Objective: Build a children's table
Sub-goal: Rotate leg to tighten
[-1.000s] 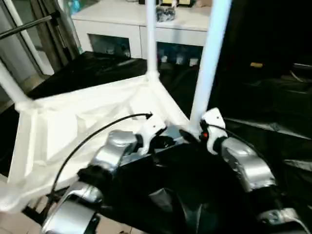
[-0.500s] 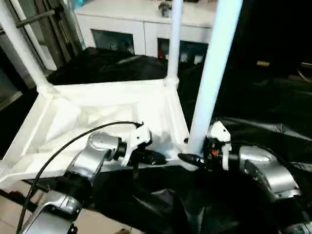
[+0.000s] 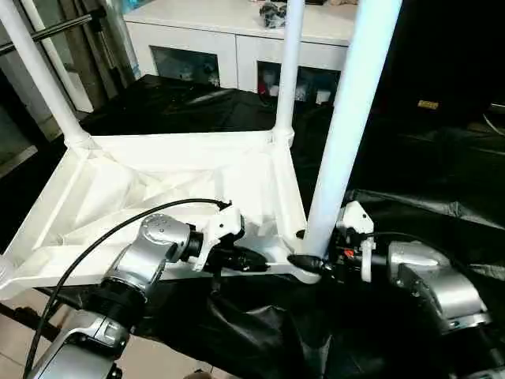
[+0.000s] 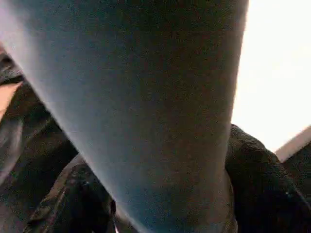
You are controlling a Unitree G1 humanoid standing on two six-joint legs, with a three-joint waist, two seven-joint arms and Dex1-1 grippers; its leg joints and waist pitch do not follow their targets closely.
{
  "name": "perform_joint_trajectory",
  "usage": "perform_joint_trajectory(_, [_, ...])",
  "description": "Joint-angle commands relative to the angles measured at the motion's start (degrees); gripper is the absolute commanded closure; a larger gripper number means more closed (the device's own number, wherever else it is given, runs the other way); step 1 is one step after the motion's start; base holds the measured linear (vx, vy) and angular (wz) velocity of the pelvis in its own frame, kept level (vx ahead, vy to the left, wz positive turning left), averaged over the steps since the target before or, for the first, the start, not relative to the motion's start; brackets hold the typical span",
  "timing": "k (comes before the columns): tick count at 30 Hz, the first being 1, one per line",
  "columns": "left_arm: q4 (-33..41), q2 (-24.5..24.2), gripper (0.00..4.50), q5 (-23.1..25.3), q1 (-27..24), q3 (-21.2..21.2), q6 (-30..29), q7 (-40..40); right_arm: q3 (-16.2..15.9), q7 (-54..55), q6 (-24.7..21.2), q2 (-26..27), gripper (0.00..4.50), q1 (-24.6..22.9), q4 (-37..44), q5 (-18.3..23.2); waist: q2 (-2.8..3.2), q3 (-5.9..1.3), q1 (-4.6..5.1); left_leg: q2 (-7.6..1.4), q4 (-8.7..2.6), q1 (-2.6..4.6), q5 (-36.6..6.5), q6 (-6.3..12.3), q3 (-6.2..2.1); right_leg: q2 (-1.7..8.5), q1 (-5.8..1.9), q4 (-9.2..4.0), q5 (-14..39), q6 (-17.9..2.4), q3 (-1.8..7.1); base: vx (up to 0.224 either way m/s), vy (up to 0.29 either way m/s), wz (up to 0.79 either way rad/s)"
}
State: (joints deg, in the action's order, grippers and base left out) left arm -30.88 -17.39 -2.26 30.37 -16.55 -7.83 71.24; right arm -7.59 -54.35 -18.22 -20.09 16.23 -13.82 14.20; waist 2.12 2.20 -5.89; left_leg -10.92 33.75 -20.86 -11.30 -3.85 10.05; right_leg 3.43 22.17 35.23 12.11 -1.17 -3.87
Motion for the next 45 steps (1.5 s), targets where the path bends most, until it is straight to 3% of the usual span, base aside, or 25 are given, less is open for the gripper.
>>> perform_joint_trajectory(1, [-2.44,1.58,4.50,1.68,1.81,0.28,-1.10,-6.19,-0.98,6.45,-0.21,2.65,1.84,0.84,-2.71,-2.40,-0.77,-2.69,0.28,-2.46,-3.86,0.53,-8.37,2.55,-0.70,5.20,-2.18,-4.93,12.13,-10.94,2.98,0.000,0.000,0.00])
perform_joint_trajectory(2, [-4.43,3.65,4.50,2.26,3.45,1.15,-2.25,-11.27,0.00,13.47,-0.42,5.57,1.84,1.85,-5.77,-4.29,-0.41,-2.63,0.31,-2.46,-4.09,0.74,-9.74,1.55,-0.88,5.31,-2.28,-5.26,15.23,-10.27,2.99,0.000,0.000,0.00])
perform_joint_trajectory(4, [-5.64,5.10,4.50,2.86,4.57,1.57,-3.20,-14.76,0.33,17.10,-1.02,7.38,1.84,2.32,-6.95,-5.14,-0.65,-2.29,0.94,-2.47,-4.61,1.16,-13.38,-0.19,-1.06,5.33,-2.17,-5.90,20.29,-9.00,3.00,0.000,0.000,0.00])
perform_joint_trajectory(8, [-7.67,7.73,4.50,3.87,6.34,2.11,-4.57,-20.44,1.06,23.73,-2.50,10.87,1.85,3.11,-8.49,-6.35,-0.49,-2.37,1.18,-2.49,-4.72,1.12,-13.50,-0.46,-1.12,5.26,-2.18,-5.84,18.27,-8.85,3.28,0.000,0.000,0.00])
perform_joint_trajectory(10, [-8.88,10.56,4.50,3.87,7.57,2.59,-4.98,-23.92,-0.06,27.77,-2.04,13.60,1.85,3.90,-9.63,-8.45,-0.52,-2.36,1.11,-2.41,-4.68,1.24,-13.31,-0.49,-1.05,5.26,-2.07,-5.85,17.88,-8.95,3.37,0.000,0.000,0.00])
perform_joint_trajectory(12, [-9.09,11.19,4.50,3.95,7.73,2.44,-4.56,-24.27,-0.65,28.15,-1.26,14.11,1.29,4.12,-9.94,-9.18,-0.58,-2.33,1.04,-2.31,-4.63,1.18,-13.47,-0.26,-1.09,5.42,-2.26,-6.02,18.85,-8.69,3.33,0.000,0.000,0.00])
perform_joint_trajectory(15, [-8.77,11.55,4.50,3.66,7.41,1.72,-3.33,-22.55,0.52,25.84,-2.22,14.65,1.04,4.61,-9.37,-6.80,-0.49,-2.49,0.95,-2.40,-4.66,0.95,-12.01,0.65,-1.11,5.34,-2.44,-5.83,16.82,-8.42,3.39,0.000,0.000,0.00])
perform_joint_trajectory(19, [-6.86,10.15,4.50,2.56,5.95,1.02,-1.91,-17.89,-0.13,22.04,-1.43,12.29,0.79,4.99,-7.98,-6.28,-0.67,-2.56,1.02,-2.47,-4.66,0.68,-11.37,1.16,-1.17,5.33,-2.73,-5.44,14.05,-9.06,3.33,0.000,0.000,0.00])
perform_joint_trajectory(20, [-5.44,8.76,4.50,1.77,4.94,0.43,-0.57,-14.08,-1.08,16.98,-0.60,9.70,0.79,4.61,-6.19,-5.46,-0.79,-2.59,1.02,-2.57,-4.61,0.72,-10.94,1.43,-1.11,5.32,-2.67,-5.42,13.05,-9.33,3.33,0.000,0.000,0.00])
perform_joint_trajectory(23, [-3.64,7.20,4.50,0.74,3.79,0.21,-0.17,-9.85,-2.39,9.90,0.24,6.15,0.79,3.59,-3.56,-4.04,-0.92,-2.99,0.89,-2.55,-4.10,0.21,-6.83,3.24,-1.05,5.27,-3.23,-4.43,5.45,-10.64,3.34,0.000,0.000,0.00])
perform_joint_trajectory(27, [-1.81,5.16,4.50,-0.09,2.63,-0.12,0.30,-6.21,-3.25,2.85,0.12,2.48,0.79,2.43,-1.02,-2.67,-0.82,-3.22,0.69,-2.59,-3.55,0.18,-3.59,5.81,-0.76,5.07,-3.07,-3.62,-2.17,-13.14,3.13,0.013,-0.002,0.00])
perform_joint_trajectory(28, [-1.53,4.20,4.50,-0.11,2.37,-0.34,0.73,-5.03,-3.48,0.45,-0.03,1.12,0.79,2.13,-0.31,-2.11,-1.02,-3.17,0.75,-2.56,-3.57,0.14,-3.76,5.93,-0.71,5.07,-3.09,-3.67,-2.05,-13.31,3.10,0.000,0.000,0.00])
perform_joint_trajectory(35, [-0.43,0.69,4.50,-1.28,1.47,-0.38,1.91,1.09,-4.25,-8.59,-1.84,-3.40,0.94,1.28,1.79,0.32,-0.55,-2.96,0.43,-2.86,-3.72,0.33,-6.89,5.03,-0.75,5.21,-2.97,-4.06,3.39,-13.54,2.97,0.000,0.000,0.00])
perform_joint_trajectory(37, [-0.08,0.35,4.50,-1.58,1.31,-0.33,1.78,2.04,-4.37,-9.40,-2.19,-3.71,0.94,1.24,2.05,0.72,-0.77,-2.95,0.45,-2.82,-3.74,0.31,-7.09,4.67,-0.73,5.12,-2.97,-4.13,4.16,-13.40,2.97,0.000,0.000,0.00])
perform_joint_trajectory(39, [0.19,0.10,4.50,-1.78,1.17,-0.27,1.62,2.69,-4.36,-9.71,-2.44,-3.70,1.26,1.25,2.18,1.02,-0.79,-2.97,0.34,-2.86,-3.75,0.38,-7.08,4.42,-0.73,5.22,-2.90,-4.13,4.46,-13.46,3.00,0.000,0.000,0.00])
perform_joint_trajectory(40, [0.35,-0.10,4.50,-1.89,1.09,-0.21,1.47,3.16,-4.28,-10.06,-2.74,-3.57,1.30,1.25,2.22,1.32,-1.00,-2.95,0.30,-2.88,-3.78,0.39,-7.04,4.43,-0.73,5.24,-2.91,-4.15,4.64,-13.42,3.00,0.000,0.000,0.00])
perform_joint_trajectory(43, [0.45,-0.38,4.50,-1.87,0.99,-0.20,1.37,3.21,-4.31,-10.39,-3.12,-3.31,1.39,1.21,2.24,1.67,-0.92,-3.06,0.13,-2.87,-3.67,0.32,-5.81,4.55,-0.74,5.25,-2.92,-3.88,3.34,-13.45,3.02,0.000,0.000,0.00])
perform_joint_trajectory(45, [0.47,-0.39,4.50,-1.75,0.88,-0.23,1.34,2.79,-4.20,-10.35,-3.53,-3.02,1.69,1.12,2.25,1.99,-0.97,-3.10,0.00,-2.84,-3.62,0.29,-5.32,4.84,-0.74,5.23,-2.92,-3.77,2.53,-13.46,2.97,0.000,0.000,0.00])
